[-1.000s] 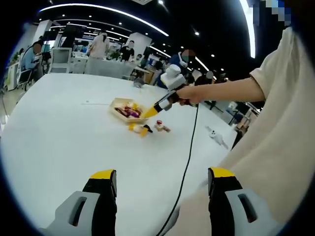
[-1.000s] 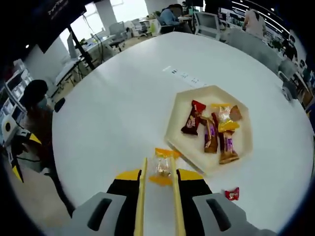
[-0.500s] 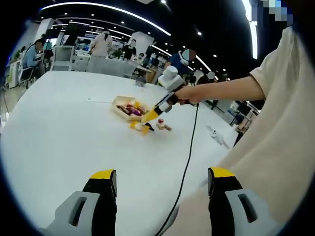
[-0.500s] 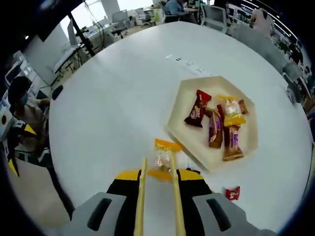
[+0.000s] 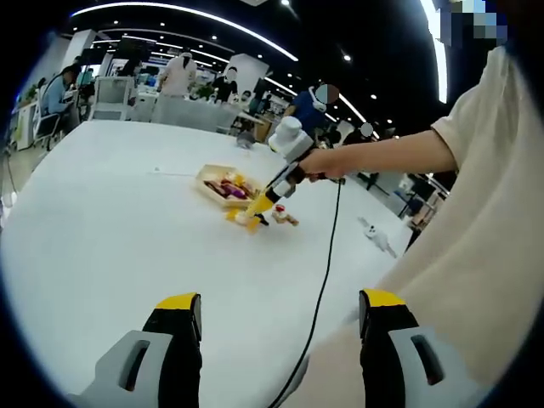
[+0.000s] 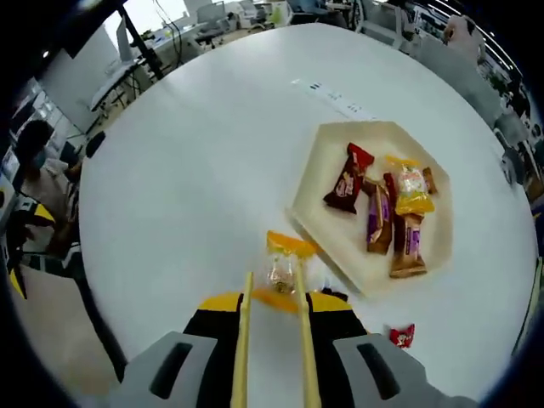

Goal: Place the target food into the container with the food tongs after gripping and lifting it, then release it inside without dropping or visibly crushing the food.

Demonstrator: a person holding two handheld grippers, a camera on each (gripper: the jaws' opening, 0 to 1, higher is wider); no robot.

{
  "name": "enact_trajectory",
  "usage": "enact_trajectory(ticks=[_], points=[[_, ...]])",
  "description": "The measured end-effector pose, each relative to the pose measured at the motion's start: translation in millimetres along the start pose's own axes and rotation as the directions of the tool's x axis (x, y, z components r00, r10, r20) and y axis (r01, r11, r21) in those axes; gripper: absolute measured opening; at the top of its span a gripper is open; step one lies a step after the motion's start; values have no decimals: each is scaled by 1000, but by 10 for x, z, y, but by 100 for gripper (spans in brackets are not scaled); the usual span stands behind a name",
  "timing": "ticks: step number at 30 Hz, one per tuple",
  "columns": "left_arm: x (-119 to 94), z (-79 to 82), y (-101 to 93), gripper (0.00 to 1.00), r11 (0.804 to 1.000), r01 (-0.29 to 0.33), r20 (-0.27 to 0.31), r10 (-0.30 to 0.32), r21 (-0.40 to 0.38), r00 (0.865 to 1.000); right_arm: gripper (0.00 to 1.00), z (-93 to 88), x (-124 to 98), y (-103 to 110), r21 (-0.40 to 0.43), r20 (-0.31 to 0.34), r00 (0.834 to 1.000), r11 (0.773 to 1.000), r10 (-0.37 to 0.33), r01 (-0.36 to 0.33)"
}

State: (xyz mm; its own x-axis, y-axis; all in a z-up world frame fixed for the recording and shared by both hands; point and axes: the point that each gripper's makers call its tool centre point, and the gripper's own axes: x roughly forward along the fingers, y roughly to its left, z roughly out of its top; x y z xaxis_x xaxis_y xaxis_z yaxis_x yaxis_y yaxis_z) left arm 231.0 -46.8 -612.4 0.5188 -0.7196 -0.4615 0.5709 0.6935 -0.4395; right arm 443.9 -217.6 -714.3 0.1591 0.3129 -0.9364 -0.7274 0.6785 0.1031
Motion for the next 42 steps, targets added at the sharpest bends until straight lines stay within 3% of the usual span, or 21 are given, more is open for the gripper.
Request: enact_trajectory(ticks=[42], points=[[51, 13, 63, 75, 1000, -8, -13, 8, -19, 1000, 28, 5, 182, -39, -11, -67, 998, 1000, 9, -10]])
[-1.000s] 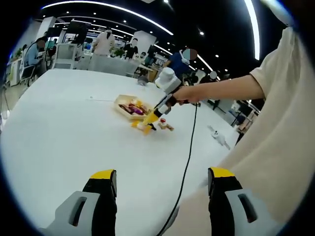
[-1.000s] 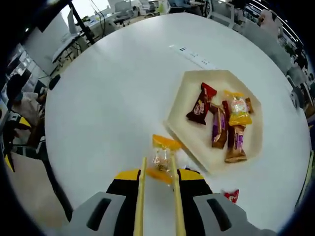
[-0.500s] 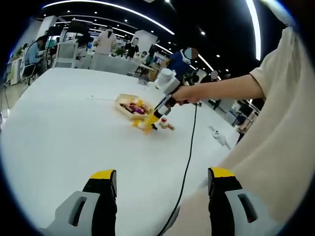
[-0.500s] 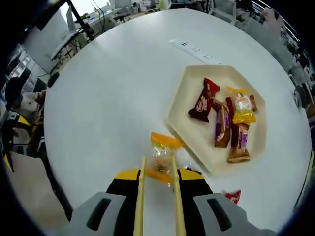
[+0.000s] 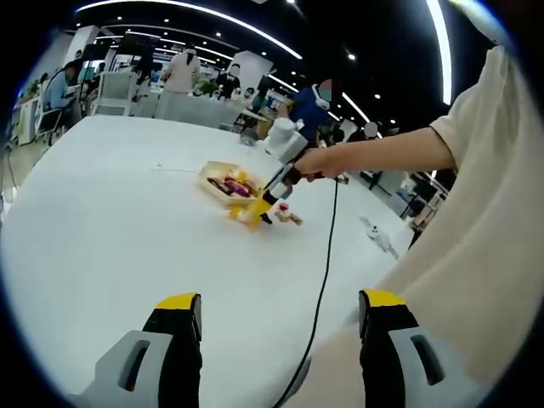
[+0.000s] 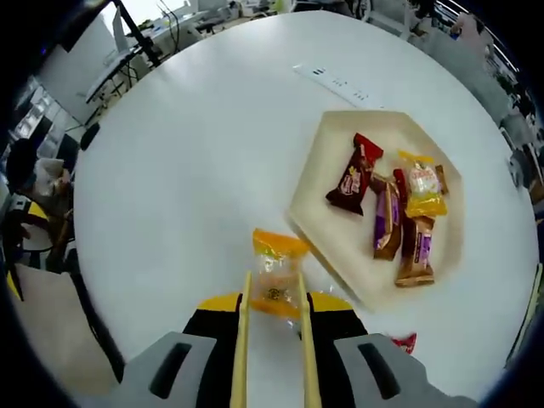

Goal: Place the target food into the container with the food tongs after gripping and lifting it, then release it inside without dropping or visibly crushing the food.

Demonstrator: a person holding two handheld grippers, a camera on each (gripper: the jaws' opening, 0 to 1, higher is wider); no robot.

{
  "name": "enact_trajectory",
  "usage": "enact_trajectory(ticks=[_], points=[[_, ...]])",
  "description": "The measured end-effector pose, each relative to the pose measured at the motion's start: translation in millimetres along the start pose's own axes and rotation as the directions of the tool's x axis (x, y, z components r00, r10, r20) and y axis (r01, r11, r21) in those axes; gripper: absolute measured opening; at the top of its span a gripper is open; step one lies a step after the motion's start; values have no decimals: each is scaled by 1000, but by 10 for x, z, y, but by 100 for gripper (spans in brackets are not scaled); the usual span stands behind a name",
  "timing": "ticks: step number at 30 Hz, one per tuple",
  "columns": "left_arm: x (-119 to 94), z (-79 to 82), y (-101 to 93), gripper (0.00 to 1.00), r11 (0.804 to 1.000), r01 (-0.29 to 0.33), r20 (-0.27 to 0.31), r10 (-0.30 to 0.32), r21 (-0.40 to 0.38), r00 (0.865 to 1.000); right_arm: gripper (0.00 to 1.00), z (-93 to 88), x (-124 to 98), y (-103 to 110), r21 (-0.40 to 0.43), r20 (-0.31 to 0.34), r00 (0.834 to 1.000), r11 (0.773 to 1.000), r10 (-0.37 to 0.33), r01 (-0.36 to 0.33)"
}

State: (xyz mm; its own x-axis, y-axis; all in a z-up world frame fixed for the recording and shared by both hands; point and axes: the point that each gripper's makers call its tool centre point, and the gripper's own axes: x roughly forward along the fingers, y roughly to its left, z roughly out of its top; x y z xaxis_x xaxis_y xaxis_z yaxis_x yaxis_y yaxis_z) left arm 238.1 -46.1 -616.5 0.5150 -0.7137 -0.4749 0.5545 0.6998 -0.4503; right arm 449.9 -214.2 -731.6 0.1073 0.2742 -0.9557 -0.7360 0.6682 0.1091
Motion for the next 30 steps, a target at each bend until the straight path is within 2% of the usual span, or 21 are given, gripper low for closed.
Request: enact_trajectory(ticks=[30], points=[[0, -38, 24, 75, 1000, -4, -11, 4, -12, 1000, 29, 16, 117, 39, -1, -1, 1000, 1000, 3, -3]])
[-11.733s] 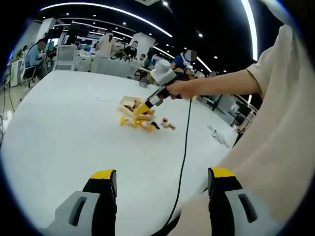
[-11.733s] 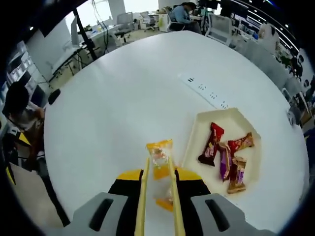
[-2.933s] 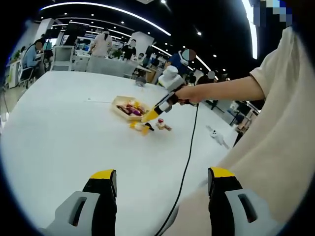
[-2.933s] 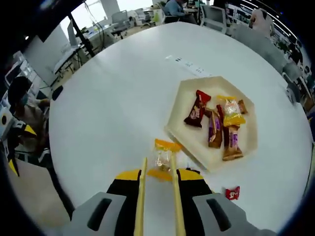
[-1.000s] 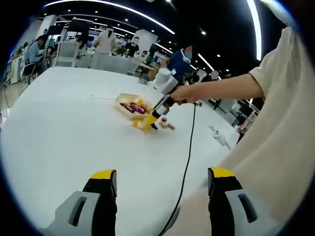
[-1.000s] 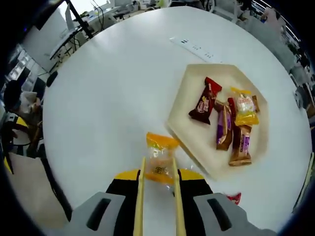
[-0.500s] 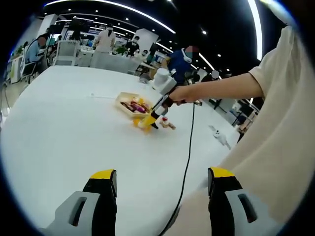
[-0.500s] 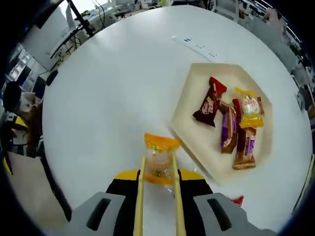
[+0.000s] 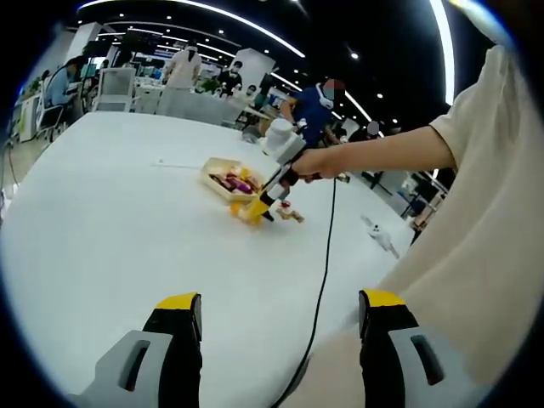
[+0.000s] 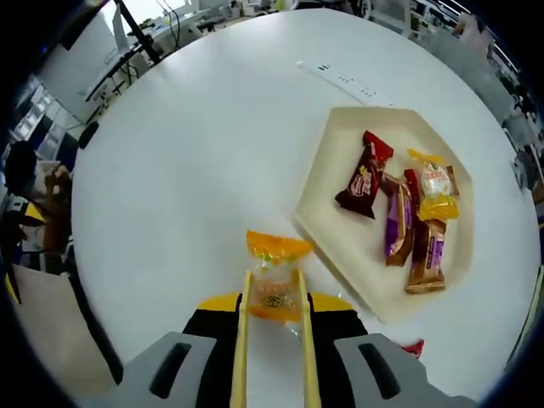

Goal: Place the target food into the container with the food tongs after gripping and lifting it, then release it inside without dropping or visibly crushing the food.

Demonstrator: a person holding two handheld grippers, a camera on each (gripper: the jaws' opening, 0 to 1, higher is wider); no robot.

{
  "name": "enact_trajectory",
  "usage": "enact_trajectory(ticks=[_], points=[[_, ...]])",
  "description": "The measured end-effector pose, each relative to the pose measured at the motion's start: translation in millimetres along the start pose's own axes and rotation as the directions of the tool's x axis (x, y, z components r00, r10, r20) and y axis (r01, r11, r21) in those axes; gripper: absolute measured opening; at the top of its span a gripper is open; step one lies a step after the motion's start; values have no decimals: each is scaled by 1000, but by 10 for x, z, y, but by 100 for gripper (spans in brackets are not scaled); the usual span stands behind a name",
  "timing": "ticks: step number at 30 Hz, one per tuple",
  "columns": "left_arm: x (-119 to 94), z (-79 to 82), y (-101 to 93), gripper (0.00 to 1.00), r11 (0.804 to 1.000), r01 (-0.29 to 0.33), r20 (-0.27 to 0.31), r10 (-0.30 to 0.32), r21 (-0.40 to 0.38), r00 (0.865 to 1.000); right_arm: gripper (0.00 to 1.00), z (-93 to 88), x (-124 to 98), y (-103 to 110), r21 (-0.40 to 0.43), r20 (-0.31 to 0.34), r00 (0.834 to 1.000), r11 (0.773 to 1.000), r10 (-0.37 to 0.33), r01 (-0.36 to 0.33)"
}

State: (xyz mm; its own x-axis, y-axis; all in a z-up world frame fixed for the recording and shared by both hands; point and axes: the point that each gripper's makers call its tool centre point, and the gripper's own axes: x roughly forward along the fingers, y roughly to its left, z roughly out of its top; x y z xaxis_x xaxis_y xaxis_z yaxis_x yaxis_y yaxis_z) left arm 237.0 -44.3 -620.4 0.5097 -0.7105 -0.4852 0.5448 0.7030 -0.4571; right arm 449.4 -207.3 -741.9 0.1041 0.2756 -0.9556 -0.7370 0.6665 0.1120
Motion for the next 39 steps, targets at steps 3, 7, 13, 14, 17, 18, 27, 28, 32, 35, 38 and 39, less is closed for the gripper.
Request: enact_trajectory(ticks=[3, 7, 13, 14, 17, 18, 27, 28, 32, 35, 38, 39], points=[[2, 0, -1, 75, 1000, 1, 0, -1, -1, 1000, 28, -2, 2, 3, 3, 3, 1000, 1000, -1, 1], [4, -10, -1, 75, 1000, 2, -2, -2, -1, 1000, 28, -2, 6, -5, 4, 10, 1000, 1000, -3, 3], [4, -14, -2, 75, 1000, 1, -2, -1, -2, 1000, 27, -2, 9, -13, 3, 16, 1000, 1000, -8, 8], [4, -13, -3, 75, 1000, 1, -1, -1, -2, 1000, 27, -1, 9, -14, 2, 16, 1000, 1000, -9, 9], [2, -17, -1, 75, 1000, 0, -2, 0, -4, 1000, 26, -1, 8, -9, 3, 17, 1000, 1000, -11, 11], [1, -18, -1, 75, 1000, 0, -2, 0, -4, 1000, 26, -1, 7, -8, 4, 18, 1000, 1000, -11, 11], [-16, -14, -2, 75, 1000, -3, 1, 3, -3, 1000, 25, 45, 14, 7, 14, 68, 997, 1000, -24, 23], [-22, -15, 1, 75, 1000, -4, 2, 4, -4, 1000, 25, 47, 14, 13, 11, 69, 997, 1000, -24, 23], [-36, -18, 5, 75, 1000, -7, 2, 7, -4, 1000, 25, 67, 16, 13, 6, 74, 997, 1000, -22, 22], [-45, -8, 3, 75, 1000, -9, 6, 9, -2, 1000, 25, 91, 17, 25, 14, 83, 996, 1000, -13, 12], [-49, -3, 0, 75, 1000, -10, 8, 10, 0, 1000, 25, 101, 11, 24, 15, 86, 996, 1000, -11, 10], [-51, -3, -1, 75, 1000, -10, 10, 10, 0, 1000, 25, 106, 7, 17, 16, 88, 996, 1000, -12, 11]])
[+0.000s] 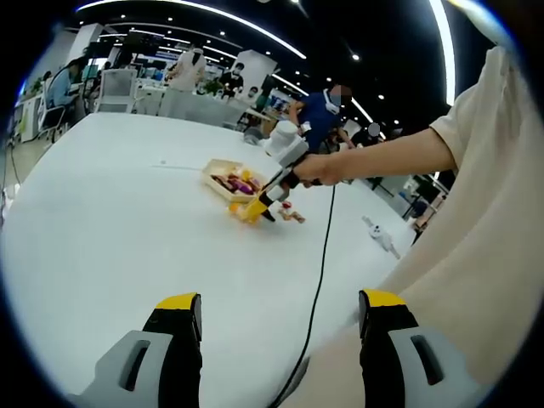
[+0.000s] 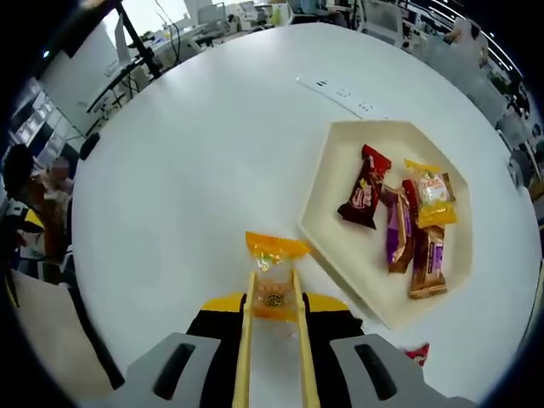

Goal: Place the target food into the container with the food tongs after gripping and lifting it, then release it inside without dropping or visibly crushing the food.

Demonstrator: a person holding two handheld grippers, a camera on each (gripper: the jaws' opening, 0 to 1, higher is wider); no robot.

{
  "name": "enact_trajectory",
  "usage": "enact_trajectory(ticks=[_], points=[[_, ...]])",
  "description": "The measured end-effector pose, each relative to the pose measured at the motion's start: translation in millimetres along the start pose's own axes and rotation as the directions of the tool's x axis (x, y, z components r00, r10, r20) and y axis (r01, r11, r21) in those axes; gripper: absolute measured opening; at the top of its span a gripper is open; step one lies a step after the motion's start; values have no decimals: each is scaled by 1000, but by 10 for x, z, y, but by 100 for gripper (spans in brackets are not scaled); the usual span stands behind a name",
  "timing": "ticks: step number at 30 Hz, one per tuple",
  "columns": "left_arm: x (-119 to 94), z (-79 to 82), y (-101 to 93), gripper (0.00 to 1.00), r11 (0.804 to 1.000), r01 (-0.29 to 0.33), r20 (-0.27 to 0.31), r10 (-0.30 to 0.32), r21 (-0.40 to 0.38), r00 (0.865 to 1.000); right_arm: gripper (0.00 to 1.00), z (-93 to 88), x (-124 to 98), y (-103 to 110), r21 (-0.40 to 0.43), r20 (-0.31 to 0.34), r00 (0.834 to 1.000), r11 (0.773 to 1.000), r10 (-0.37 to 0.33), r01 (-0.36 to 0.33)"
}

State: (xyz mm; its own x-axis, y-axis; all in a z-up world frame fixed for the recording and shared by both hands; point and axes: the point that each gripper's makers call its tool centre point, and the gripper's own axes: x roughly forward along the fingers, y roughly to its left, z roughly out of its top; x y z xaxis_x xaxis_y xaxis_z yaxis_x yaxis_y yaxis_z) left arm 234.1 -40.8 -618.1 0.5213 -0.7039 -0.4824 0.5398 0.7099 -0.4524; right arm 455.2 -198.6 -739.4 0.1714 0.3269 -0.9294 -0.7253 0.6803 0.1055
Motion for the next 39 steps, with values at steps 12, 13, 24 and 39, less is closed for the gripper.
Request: enact_trajectory(ticks=[12, 13, 24, 39], points=[[21, 31, -31, 75, 1000, 12, 4, -12, 13, 1000, 25, 64, -94, -8, -1, 27, 1000, 1000, -4, 5], [23, 38, -32, 75, 1000, 13, 5, -13, 14, 1000, 25, 64, -101, -6, -3, 28, 1000, 1000, -4, 4], [17, 52, -64, 75, 999, 19, 8, -19, 28, 1000, 25, 119, -239, 10, -4, 59, 998, 1000, 2, -2], [31, 73, -103, 75, 998, 30, 12, -30, 48, 999, 25, 249, -396, -30, -8, 108, 994, 1000, -17, 18]])
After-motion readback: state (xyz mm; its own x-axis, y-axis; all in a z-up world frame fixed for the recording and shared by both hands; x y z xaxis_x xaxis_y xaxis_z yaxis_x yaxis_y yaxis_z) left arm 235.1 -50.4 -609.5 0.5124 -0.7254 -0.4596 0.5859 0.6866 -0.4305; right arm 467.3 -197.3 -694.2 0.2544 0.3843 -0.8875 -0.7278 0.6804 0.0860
